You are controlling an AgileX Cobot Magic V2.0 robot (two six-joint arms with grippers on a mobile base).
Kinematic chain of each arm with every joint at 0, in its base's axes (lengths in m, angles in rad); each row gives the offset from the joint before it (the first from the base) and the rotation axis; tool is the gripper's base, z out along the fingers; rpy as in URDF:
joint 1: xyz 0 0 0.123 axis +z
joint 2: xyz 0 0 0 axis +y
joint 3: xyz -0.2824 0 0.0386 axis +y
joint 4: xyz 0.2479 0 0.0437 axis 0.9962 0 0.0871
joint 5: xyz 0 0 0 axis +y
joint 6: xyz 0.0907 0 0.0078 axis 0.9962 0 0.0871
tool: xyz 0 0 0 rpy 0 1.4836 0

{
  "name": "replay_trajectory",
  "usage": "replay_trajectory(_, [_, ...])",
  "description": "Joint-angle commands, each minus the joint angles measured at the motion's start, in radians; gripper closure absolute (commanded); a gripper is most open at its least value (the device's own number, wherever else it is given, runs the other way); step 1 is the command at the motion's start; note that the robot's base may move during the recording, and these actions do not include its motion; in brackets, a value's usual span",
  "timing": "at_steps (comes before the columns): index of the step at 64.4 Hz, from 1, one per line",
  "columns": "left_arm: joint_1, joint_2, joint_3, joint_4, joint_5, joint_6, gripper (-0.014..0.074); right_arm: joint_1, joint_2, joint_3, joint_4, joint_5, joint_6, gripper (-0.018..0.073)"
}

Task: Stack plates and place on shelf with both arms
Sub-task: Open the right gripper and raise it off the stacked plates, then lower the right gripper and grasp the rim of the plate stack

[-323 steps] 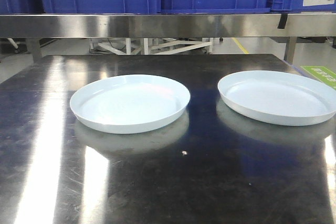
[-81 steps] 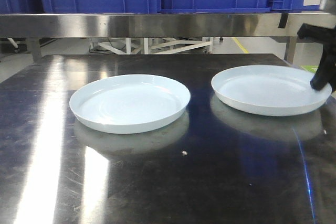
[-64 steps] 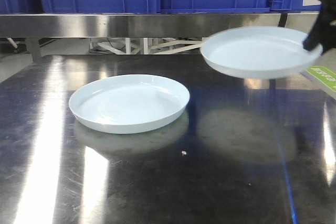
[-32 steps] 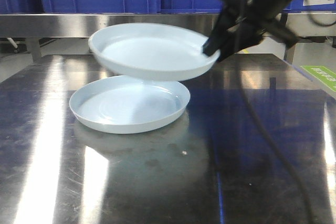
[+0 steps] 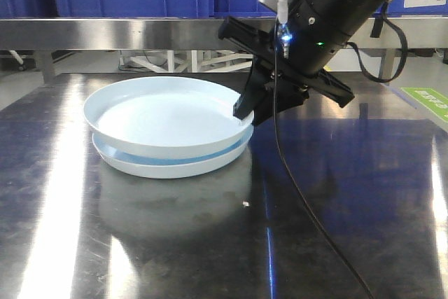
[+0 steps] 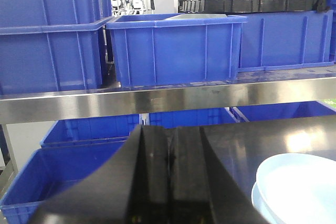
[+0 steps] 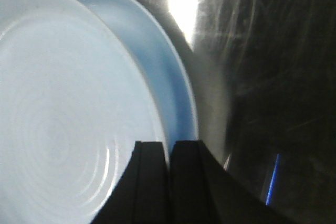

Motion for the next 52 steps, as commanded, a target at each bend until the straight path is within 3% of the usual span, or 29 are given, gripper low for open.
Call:
replay_trajectory(1, [0.002,0.011,-0.036,-0.002,-0.089,-0.008,0.0513,0.000,-0.055,-0.033,0.037,-0.036,-0.001,0.0525])
replay_trajectory(11, [0.002,0.011,-0.036,-0.002,-0.089,-0.008,0.0513,0.000,-0.055,-0.033,0.036,-0.042,-0.001,0.0498])
replay_trajectory(24, [0.002,0.011,-0.036,-0.002,-0.089,-0.008,0.0513,0.000,-0.065,-0.033,0.036,-0.052,-0.001,0.0263])
replay_trajectory(28, [0.002,0.011,-0.036,-0.002,-0.089,-0.008,0.0513,0.000,-0.074,-0.033,0.036,-0.055,-0.001,0.0227])
replay_trajectory(52, [0.002,0.011,-0.036,-0.002,-0.089,-0.008,0.0513,0.001,-0.093,-0.028,0.001,-0.080,0.004,0.0222])
